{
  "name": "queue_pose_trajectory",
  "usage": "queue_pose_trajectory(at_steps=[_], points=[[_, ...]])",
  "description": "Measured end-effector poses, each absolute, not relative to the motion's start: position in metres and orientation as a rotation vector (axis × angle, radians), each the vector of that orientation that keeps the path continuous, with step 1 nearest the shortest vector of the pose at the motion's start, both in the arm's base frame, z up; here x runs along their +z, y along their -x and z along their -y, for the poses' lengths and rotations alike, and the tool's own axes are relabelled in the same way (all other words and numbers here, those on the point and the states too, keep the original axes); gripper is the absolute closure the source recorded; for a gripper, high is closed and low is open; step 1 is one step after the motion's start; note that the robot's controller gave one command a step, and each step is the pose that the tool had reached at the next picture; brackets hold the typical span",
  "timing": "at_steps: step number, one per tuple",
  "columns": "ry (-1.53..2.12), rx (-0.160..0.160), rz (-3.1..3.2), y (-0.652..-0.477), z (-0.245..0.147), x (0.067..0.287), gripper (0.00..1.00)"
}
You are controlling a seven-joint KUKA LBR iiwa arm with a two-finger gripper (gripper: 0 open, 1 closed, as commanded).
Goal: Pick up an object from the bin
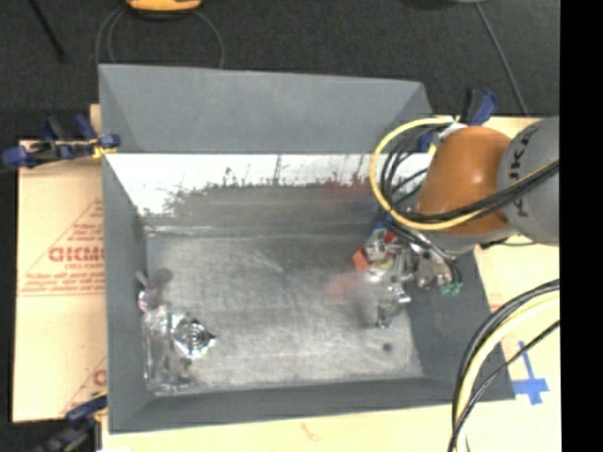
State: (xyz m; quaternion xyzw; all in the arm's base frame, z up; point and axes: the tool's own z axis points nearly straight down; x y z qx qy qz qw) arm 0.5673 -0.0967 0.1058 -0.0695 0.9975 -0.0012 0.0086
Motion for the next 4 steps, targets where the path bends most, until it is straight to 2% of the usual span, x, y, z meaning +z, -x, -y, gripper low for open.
queue_pose_trajectory(at_steps=[1,2,3,4], points=[[0.229,0.0,-3.133,-0.612,0.107,0.11,0.0],[0.512,-0.001,-3.084,-0.626,0.108,0.102,0.0],[0.134,0.003,-3.138,-0.543,0.061,0.091,0.0],[-0.043,0.021,-3.13,-0.612,0.098,0.082,0.0]])
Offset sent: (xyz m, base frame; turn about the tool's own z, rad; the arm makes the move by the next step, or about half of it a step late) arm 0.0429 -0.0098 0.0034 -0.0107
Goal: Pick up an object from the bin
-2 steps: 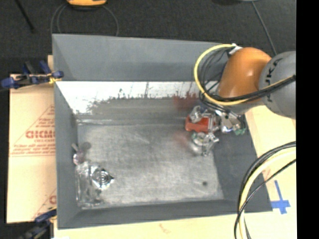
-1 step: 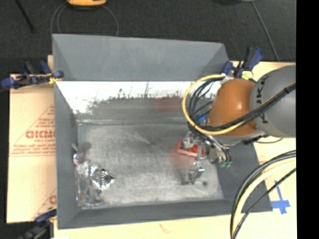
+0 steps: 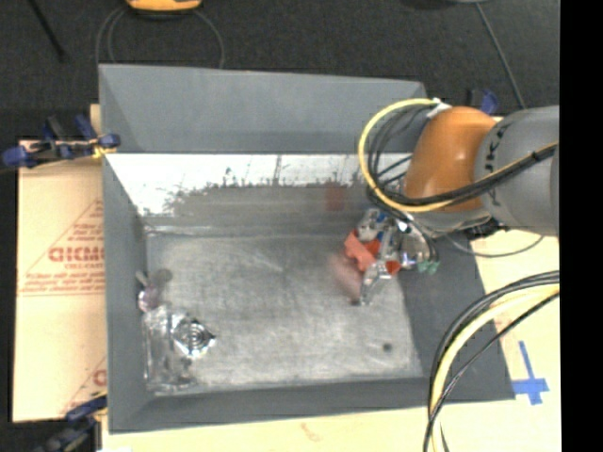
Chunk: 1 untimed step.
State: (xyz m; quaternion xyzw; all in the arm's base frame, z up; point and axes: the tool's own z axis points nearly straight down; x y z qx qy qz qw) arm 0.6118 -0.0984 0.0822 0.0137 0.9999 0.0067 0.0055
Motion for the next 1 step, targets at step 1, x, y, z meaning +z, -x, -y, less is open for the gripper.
queue_pose_trajectory(at_steps=[1], points=[[0.406,0.0,-3.094,-0.6449,0.1304,0.0803,0.0]])
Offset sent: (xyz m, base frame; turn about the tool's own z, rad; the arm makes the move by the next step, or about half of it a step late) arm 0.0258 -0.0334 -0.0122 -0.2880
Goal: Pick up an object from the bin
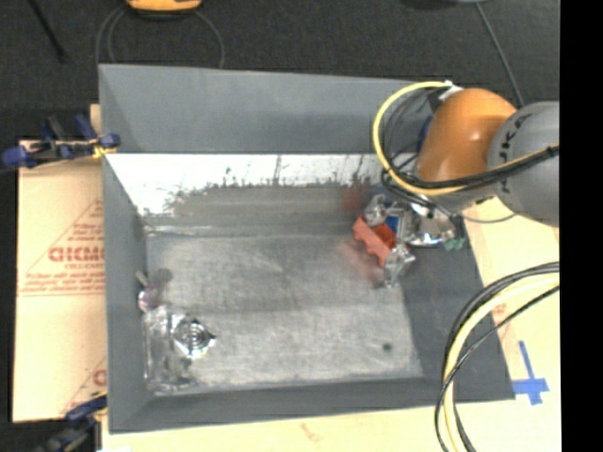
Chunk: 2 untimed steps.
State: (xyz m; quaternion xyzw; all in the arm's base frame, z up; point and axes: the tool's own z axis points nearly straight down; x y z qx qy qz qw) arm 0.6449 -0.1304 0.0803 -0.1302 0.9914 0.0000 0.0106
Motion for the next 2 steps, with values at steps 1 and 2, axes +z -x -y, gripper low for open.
queue_pose_trajectory(at_steps=[1,2], points=[[0.4,-0.004,-3.076,-0.649,0.129,0.084,1.0],[0.767,-0.009,-3.034,-0.637,0.128,0.232,1.0]])
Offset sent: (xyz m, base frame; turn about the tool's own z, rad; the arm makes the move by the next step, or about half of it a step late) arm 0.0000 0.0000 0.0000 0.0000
